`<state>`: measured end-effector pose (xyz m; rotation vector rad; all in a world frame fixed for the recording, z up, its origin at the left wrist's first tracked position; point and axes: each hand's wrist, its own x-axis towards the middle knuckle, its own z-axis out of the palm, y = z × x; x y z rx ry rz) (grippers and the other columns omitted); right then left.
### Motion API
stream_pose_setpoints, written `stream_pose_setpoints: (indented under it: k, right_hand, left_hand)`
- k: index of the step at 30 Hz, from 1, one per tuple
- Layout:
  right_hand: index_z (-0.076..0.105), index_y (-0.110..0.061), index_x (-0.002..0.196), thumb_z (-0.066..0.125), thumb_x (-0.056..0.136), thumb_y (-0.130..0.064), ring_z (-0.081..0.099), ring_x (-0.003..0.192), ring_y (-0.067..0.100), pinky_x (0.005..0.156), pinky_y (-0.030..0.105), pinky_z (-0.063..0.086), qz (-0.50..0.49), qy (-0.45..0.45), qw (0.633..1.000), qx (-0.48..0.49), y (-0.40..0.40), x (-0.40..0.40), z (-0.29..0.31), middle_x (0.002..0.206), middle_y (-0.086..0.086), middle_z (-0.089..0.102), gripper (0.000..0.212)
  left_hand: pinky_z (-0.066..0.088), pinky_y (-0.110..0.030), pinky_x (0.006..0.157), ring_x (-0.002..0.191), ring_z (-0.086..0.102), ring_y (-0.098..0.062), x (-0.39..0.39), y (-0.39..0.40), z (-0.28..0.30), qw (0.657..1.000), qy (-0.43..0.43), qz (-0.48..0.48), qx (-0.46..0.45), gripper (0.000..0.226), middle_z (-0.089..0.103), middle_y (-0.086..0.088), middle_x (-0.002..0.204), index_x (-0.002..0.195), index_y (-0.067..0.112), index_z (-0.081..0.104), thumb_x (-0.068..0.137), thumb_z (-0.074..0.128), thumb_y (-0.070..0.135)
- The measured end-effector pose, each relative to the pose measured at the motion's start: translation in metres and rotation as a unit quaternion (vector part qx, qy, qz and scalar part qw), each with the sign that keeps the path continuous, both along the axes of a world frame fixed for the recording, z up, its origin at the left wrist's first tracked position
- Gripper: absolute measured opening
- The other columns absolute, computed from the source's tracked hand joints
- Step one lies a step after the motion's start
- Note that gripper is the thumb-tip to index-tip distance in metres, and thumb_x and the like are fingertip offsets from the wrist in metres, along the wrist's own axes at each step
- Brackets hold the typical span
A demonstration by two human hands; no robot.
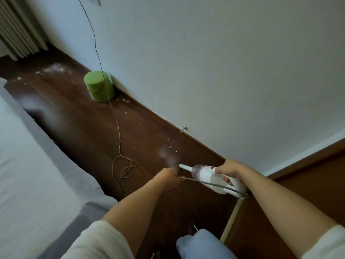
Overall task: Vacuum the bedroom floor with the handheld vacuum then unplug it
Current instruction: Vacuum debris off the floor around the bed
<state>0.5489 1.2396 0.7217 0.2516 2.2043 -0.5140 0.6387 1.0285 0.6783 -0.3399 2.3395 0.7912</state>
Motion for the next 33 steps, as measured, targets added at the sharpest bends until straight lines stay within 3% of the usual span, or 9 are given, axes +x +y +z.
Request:
stream_pose_setpoints:
  k: [3,7,11,13,16,18,21,25,33]
  right_hand:
    - [0.061,0.0,0.08,0.06,0.09,-0.023,0.052,0.044,0.016,0.04,0.017,0.04,-0.02,0.011,1.0,-0.011,0.003,0.004,-0.009,0.054,0.009,0.056,0.026]
    - [0.06,0.007,0.114,0.059,0.091,-0.024,0.054,0.051,0.017,0.044,0.02,0.042,-0.023,0.004,0.999,-0.027,-0.015,-0.01,-0.022,0.062,0.009,0.058,0.039]
    - [0.056,0.006,0.12,0.058,0.092,-0.027,0.056,0.06,0.018,0.051,0.025,0.043,-0.003,-0.01,0.999,-0.046,-0.041,-0.036,-0.035,0.071,0.01,0.059,0.043]
    - [0.053,0.005,0.124,0.057,0.093,-0.027,0.058,0.068,0.021,0.059,0.027,0.046,0.011,-0.014,0.998,-0.055,-0.047,-0.051,-0.038,0.072,0.008,0.058,0.045]
    - [0.05,0.006,0.127,0.058,0.092,-0.025,0.059,0.078,0.024,0.074,0.035,0.046,0.043,-0.013,0.996,-0.071,-0.054,-0.078,-0.041,0.073,0.008,0.056,0.047]
    - [0.052,0.009,0.122,0.058,0.093,-0.021,0.056,0.062,0.02,0.063,0.031,0.048,0.06,-0.009,0.995,-0.082,-0.059,-0.099,-0.043,0.069,0.009,0.057,0.042]
    - [0.054,0.01,0.116,0.058,0.093,-0.016,0.049,0.048,0.018,0.041,0.022,0.039,0.098,-0.009,0.992,-0.074,-0.067,-0.129,-0.046,0.063,0.011,0.054,0.035]
    - [0.054,0.008,0.118,0.059,0.093,-0.018,0.051,0.053,0.018,0.043,0.024,0.039,0.121,-0.011,0.99,-0.067,-0.07,-0.15,-0.045,0.066,0.01,0.054,0.036]
    - [0.059,0.004,0.114,0.057,0.093,-0.022,0.051,0.054,0.017,0.044,0.023,0.037,0.154,-0.013,0.987,-0.031,-0.027,-0.15,-0.022,0.067,0.009,0.054,0.033]
  left_hand:
    - [0.04,-0.026,0.062,0.077,0.053,-0.015,0.009,-0.003,0.001,1.0,0.0,0.002,-0.009,0.041,0.056,-0.001,0.085,0.089,0.013,0.06,0.088,0.055,0.053]
    - [0.042,-0.027,0.066,0.082,0.056,-0.018,0.013,-0.016,0.006,0.999,-0.011,0.037,-0.008,0.038,0.063,-0.006,0.099,0.09,0.013,0.059,0.09,0.054,0.051]
    - [0.041,-0.023,0.062,0.081,0.054,-0.014,0.008,-0.027,0.006,0.994,-0.029,0.107,-0.011,0.035,0.057,-0.001,0.09,0.091,0.013,0.059,0.091,0.053,0.048]
    - [0.041,-0.022,0.062,0.081,0.054,-0.013,0.003,-0.025,0.004,0.99,-0.038,0.137,-0.015,0.03,0.057,0.0,0.088,0.087,0.015,0.057,0.092,0.054,0.045]
    - [0.044,-0.024,0.07,0.085,0.054,-0.012,-0.012,-0.018,0.006,0.982,-0.049,0.179,-0.018,0.029,0.062,-0.004,0.105,0.101,0.011,0.061,0.093,0.054,0.038]
    - [0.044,-0.025,0.073,0.089,0.056,-0.014,-0.023,-0.013,0.01,0.978,-0.05,0.199,-0.022,0.03,0.062,-0.005,0.109,0.105,0.01,0.062,0.094,0.053,0.036]
    - [0.047,-0.028,0.078,0.098,0.06,-0.021,-0.034,-0.002,0.011,0.97,-0.052,0.236,-0.026,0.029,0.063,-0.007,0.109,0.104,0.01,0.062,0.093,0.053,0.035]
    - [0.05,-0.033,0.087,0.101,0.06,-0.023,-0.039,0.008,0.009,0.964,-0.058,0.259,-0.033,0.03,0.063,-0.008,0.11,0.108,0.01,0.062,0.093,0.054,0.035]
    - [0.045,-0.026,0.073,0.089,0.056,-0.016,-0.053,0.035,0.014,0.975,-0.044,0.215,-0.032,0.031,0.063,-0.006,0.108,0.105,0.012,0.062,0.094,0.051,0.038]
